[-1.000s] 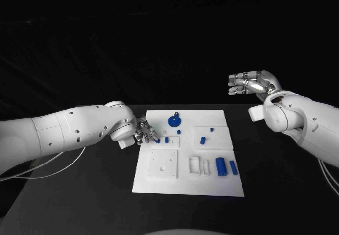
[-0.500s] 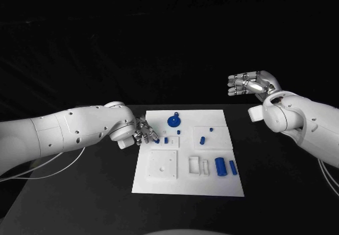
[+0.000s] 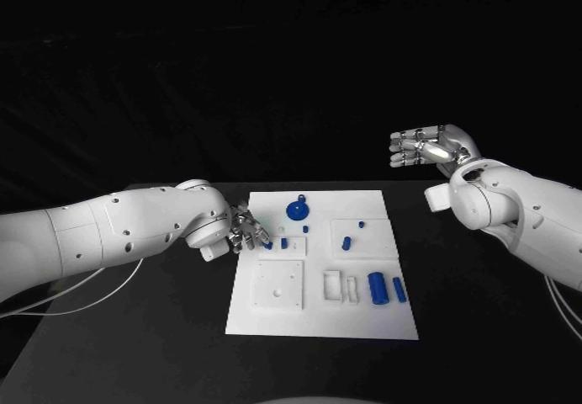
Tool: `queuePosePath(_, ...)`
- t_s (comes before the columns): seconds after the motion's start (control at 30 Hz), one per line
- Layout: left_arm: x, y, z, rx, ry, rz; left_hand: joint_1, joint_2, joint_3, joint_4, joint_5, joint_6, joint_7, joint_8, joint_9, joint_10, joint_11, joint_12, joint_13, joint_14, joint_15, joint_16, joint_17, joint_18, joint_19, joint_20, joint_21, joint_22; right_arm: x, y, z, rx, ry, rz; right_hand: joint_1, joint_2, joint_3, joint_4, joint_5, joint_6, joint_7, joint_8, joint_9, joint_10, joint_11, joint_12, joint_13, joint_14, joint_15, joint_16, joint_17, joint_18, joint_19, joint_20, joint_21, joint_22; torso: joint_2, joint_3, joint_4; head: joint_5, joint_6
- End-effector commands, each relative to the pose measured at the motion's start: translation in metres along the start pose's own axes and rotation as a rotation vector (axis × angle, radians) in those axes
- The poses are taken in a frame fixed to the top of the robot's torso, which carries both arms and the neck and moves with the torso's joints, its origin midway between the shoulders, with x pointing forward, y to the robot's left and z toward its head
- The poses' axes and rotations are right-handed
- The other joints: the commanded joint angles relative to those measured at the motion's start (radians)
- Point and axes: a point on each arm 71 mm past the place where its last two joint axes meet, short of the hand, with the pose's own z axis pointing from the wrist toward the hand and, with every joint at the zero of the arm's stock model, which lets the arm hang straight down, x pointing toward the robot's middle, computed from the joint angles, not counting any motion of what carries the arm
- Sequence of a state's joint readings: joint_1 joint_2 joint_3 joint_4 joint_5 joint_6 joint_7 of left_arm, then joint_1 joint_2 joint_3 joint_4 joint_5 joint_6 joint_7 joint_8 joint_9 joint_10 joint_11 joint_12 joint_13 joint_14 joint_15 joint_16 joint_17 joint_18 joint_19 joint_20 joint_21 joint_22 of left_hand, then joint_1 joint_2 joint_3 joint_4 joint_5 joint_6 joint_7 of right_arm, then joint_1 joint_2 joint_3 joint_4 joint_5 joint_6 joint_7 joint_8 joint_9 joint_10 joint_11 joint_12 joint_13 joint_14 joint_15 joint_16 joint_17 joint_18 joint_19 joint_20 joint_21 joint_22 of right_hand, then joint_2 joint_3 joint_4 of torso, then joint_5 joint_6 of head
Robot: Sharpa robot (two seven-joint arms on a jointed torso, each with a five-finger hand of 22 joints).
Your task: Assemble the parts on the task board
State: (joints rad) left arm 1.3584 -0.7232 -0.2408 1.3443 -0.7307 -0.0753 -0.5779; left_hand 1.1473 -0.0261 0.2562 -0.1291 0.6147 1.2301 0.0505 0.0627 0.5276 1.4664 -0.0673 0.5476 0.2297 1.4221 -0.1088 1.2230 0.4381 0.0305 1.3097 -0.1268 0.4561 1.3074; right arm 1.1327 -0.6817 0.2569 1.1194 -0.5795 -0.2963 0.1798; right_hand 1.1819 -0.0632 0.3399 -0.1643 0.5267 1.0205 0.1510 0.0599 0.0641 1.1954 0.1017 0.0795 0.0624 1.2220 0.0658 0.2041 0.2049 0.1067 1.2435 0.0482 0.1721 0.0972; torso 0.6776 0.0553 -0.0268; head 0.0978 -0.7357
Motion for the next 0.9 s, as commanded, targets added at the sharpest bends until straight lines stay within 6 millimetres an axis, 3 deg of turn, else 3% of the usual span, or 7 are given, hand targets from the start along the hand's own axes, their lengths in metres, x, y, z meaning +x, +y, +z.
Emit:
queuePosePath(0.03,0.0002,-0.0017,-0.0011,0.02,-0.023,-0.031,0.0,0.006,0.084,-0.087,0.007,0.083,-0.053,0.002,0.0,0.05,-0.007,0.006,0.001,-0.003,-0.007,0.006,-0.002,0.014,-0.006,-0.001,0.005,0.018,0.0014,0.0005,-0.0002,-0.01,0.016,0.006,-0.006,-0.002,0.003,-0.001,0.006,-0.006,0.003,0.002,0.0,-0.006,0.003,-0.006,-0.001,-0.005,0.002,-0.005,-0.001,0.02,-0.002,0.001,0.004,-0.001,0.001,0.0007,0.0006,0.0,-0.001)
queuePosePath(0.23,0.0,-0.0023,-0.0033,0.038,-0.049,-0.05,0.0,0.001,0.084,-0.092,0.016,0.088,-0.054,0.003,-0.002,0.05,-0.008,0.01,0.0,-0.002,-0.008,0.008,-0.002,0.017,-0.006,0.001,0.007,0.018,0.0012,-0.0012,-0.0008,-0.006,0.016,0.007,-0.006,-0.002,0.003,-0.001,0.006,-0.006,0.003,0.002,0.0,-0.006,0.003,-0.006,-0.001,-0.005,0.002,-0.005,-0.001,0.02,-0.002,0.001,0.004,-0.001,0.0,-0.0001,0.0003,0.003,0.002)
queuePosePath(0.27,0.0,-0.0025,-0.0037,0.042,-0.054,-0.054,-0.001,0.001,0.084,-0.092,0.018,0.089,-0.054,0.002,-0.002,0.05,-0.009,0.011,0.0,-0.002,-0.008,0.008,-0.002,0.018,-0.006,0.001,0.008,0.018,0.0012,-0.0016,-0.0009,-0.006,0.016,0.007,-0.006,-0.002,0.003,-0.001,0.006,-0.006,0.003,0.002,0.0,-0.006,0.003,-0.006,-0.001,-0.005,0.002,-0.005,-0.001,0.02,-0.002,0.001,0.004,-0.001,0.0,-0.0001,0.0004,0.003,-0.005)
queuePosePath(0.33,0.0001,-0.0031,-0.0044,0.05,-0.065,-0.061,-0.001,-0.001,0.084,-0.093,0.024,0.091,-0.055,0.003,-0.002,0.05,-0.009,0.013,0.0,-0.002,-0.008,0.009,-0.002,0.018,-0.005,0.001,0.009,0.018,0.001,-0.0022,-0.0012,-0.004,0.016,0.008,-0.006,-0.002,0.003,-0.001,0.006,-0.006,0.003,0.002,0.0,-0.006,0.003,-0.006,-0.001,-0.005,0.002,-0.005,-0.001,0.02,-0.002,0.001,0.004,-0.001,0.0,0.0003,0.0007,0.002,-0.002)
queuePosePath(0.57,0.0011,-0.0054,-0.0073,0.079,-0.11,-0.074,-0.007,-0.014,0.088,-0.099,0.08,0.103,-0.057,0.003,-0.003,0.051,-0.012,0.024,-0.001,-0.002,-0.01,0.018,0.0,0.021,-0.002,0.0,0.017,0.02,0.0004,-0.0034,-0.0016,-0.001,0.015,0.008,-0.006,-0.002,0.003,-0.001,0.006,-0.006,0.003,0.002,0.0,-0.006,0.003,-0.006,-0.001,-0.005,0.002,-0.005,-0.001,0.02,-0.002,0.001,0.004,-0.001,-0.001,0.0014,0.0002,0.005,-0.002)
queuePosePath(0.9,0.0067,-0.0039,-0.0091,0.077,-0.123,-0.066,-0.01,-0.015,0.091,-0.099,0.083,0.104,-0.058,0.002,-0.004,0.05,-0.012,0.027,-0.002,-0.003,-0.01,0.021,-0.001,0.022,-0.004,0.001,0.023,0.02,-0.0007,-0.005,-0.0023,0.003,0.015,0.007,-0.007,-0.001,0.003,-0.002,0.007,-0.005,0.002,0.002,0.0,-0.006,0.003,-0.006,-0.001,-0.005,0.002,-0.004,-0.001,0.02,-0.002,0.001,0.006,-0.001,0.0,0.0008,-0.001,0.004,-0.002)
